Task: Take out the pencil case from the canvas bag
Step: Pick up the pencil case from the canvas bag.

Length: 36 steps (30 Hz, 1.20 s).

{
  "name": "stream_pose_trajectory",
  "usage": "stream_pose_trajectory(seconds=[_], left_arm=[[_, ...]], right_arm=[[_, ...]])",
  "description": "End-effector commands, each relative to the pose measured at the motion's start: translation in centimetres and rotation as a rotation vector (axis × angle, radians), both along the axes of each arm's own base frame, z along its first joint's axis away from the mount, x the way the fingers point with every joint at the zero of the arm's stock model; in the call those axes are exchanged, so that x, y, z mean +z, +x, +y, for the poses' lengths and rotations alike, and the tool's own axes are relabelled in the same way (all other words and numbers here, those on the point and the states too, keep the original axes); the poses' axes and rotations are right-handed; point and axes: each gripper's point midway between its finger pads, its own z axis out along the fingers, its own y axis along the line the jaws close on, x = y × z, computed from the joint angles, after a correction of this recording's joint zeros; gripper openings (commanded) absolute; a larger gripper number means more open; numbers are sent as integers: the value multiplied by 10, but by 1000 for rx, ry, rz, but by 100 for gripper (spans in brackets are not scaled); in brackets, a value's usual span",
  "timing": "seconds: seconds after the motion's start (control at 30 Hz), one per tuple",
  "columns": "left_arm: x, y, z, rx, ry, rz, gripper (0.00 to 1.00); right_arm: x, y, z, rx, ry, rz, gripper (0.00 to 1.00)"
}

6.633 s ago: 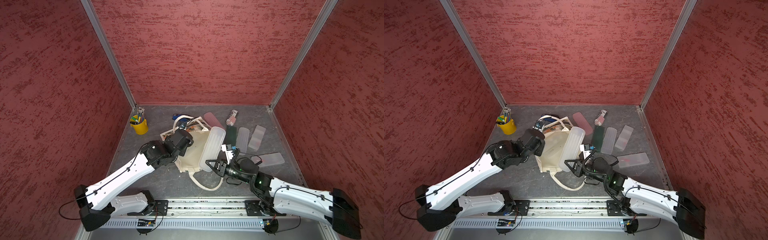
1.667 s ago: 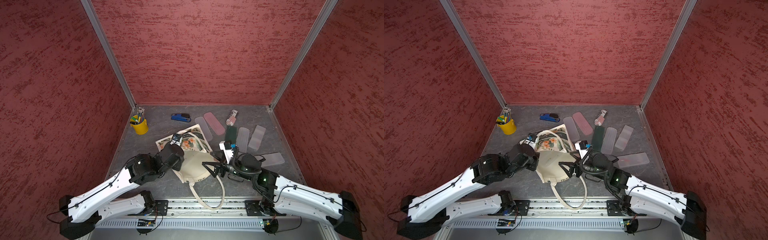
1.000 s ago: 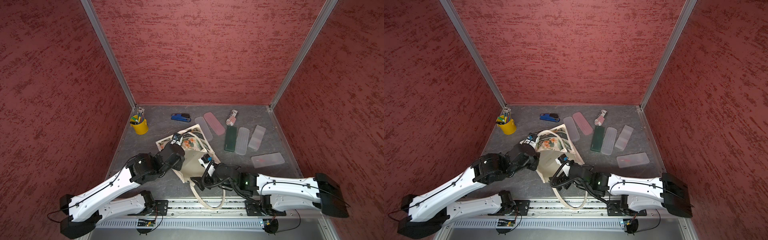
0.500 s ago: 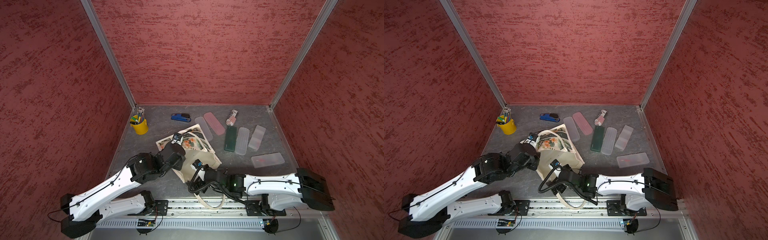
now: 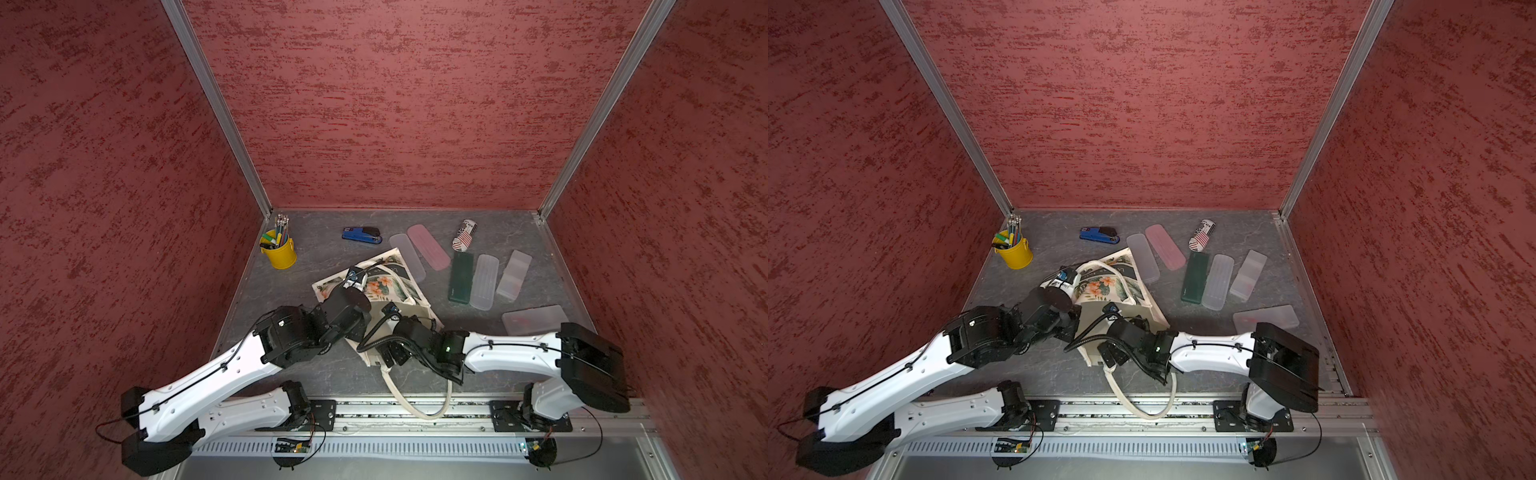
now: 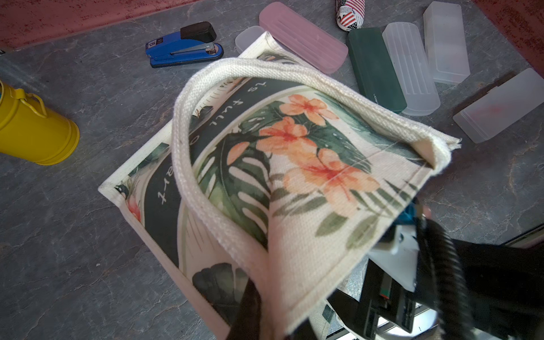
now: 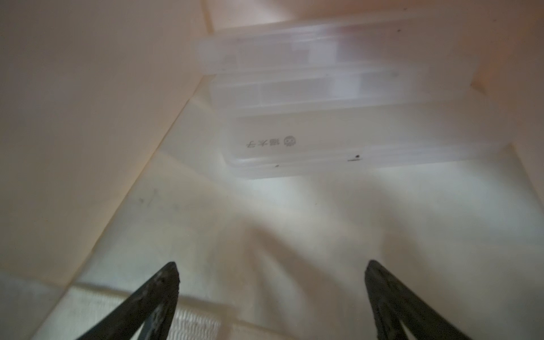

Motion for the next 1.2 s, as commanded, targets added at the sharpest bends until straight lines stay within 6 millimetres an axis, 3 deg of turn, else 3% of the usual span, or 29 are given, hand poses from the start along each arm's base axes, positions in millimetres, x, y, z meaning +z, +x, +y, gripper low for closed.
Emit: stream_pose_trajectory(seconds=[0.0,0.23,0.4,0.7,0.87,1.17], left_arm=[[16,0,-11,-23,-69,-29,0],[13,1,-14,-30,-70,-26,0],[13,0,-16,-38,-69,-24,0],[11,-4,-12,-38,-74,-21,0],[13,-6,-11,-37,-85,-22,0],[10,-8,-11,-37,-84,-23,0]], right_arm=[[-4,19,-4,-127,-11,60,99],[-5,37,19,-293,318,304,95],[8,47,20,-413,585,385,88],[13,52,12,-532,855,493,82],[6,54,13,-576,912,542,73],[-27,45,29,-591,912,692,71]])
